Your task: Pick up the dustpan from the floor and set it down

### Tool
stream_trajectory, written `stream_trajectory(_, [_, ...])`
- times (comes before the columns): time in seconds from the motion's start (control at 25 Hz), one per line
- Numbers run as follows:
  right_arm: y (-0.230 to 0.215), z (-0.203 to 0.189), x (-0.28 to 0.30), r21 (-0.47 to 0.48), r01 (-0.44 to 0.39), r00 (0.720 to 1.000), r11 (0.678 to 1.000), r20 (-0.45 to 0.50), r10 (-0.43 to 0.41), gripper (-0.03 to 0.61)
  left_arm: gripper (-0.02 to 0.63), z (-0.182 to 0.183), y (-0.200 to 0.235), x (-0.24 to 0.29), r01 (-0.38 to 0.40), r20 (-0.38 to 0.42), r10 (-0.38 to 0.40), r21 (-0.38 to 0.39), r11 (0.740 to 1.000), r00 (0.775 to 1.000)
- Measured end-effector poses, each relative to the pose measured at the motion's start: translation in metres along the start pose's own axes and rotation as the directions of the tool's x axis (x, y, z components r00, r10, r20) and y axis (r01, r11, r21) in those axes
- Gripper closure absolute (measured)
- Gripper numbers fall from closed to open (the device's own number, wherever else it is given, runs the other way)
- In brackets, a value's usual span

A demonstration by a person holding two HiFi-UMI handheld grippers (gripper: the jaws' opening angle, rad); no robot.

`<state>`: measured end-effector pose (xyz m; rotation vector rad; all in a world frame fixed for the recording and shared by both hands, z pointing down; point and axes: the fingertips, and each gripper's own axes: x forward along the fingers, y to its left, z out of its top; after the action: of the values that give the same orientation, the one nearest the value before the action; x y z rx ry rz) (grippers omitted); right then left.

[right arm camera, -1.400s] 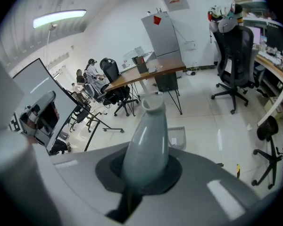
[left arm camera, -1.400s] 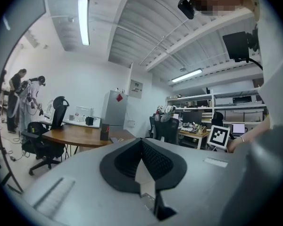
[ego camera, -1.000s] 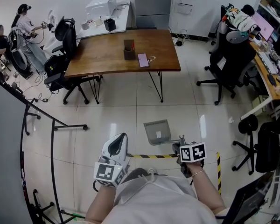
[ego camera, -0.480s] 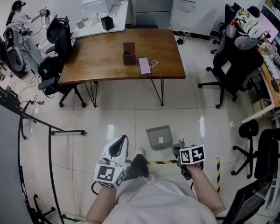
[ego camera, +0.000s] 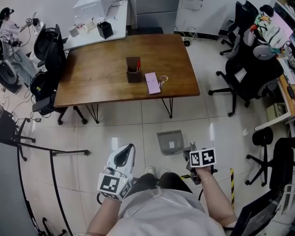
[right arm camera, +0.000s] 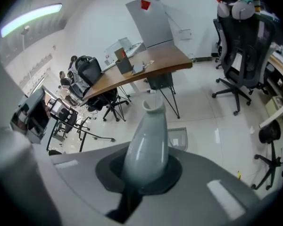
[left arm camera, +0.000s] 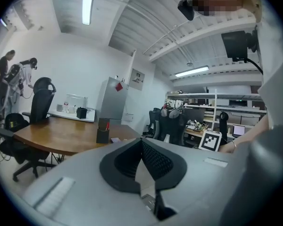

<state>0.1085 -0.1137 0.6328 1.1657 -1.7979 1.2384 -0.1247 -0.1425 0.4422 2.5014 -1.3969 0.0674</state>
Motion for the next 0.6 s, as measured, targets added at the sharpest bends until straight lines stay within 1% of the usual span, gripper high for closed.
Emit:
stream_trajectory(0.12, [-0.007,0.028,0.014,0.022,-0.008,1.000,1.000,0.003,0.008,0.575,0.598,0.004,0.004,0.018,-0.009,-0.006,0.009,0.017,1.000,1.000])
stream_trajectory(0.24, [-0.017,0.053,0.032,0.020,-0.011,1.000,1.000,0.009,0.011,0.575,0.598,0.003,0.013,0.040,-0.031,-0.011,0.031,-0.012,0.999,0.999])
stream_trajectory(0.32, [-0.026,0.063,0.053,0.011,-0.007,1.000,1.000,-0.003,0.007,0.575,0.598,0.000,0.017,0.054,-0.031,-0.009,0.031,-0.014,0.999,0.999])
stream_trajectory(0.48, [-0.053,0.078,0.110,-0.014,0.015,0.999,1.000,-0.033,-0.015,0.575,0.598,-0.022,0.027,0.084,-0.032,0.029,0.031,0.010,0.999,0.999])
stream_trajectory(0.6, [-0.072,0.082,0.148,0.010,0.020,0.999,1.000,-0.032,-0.020,0.575,0.598,-0.051,0.032,0.103,-0.028,0.041,0.028,0.012,1.000,0.999])
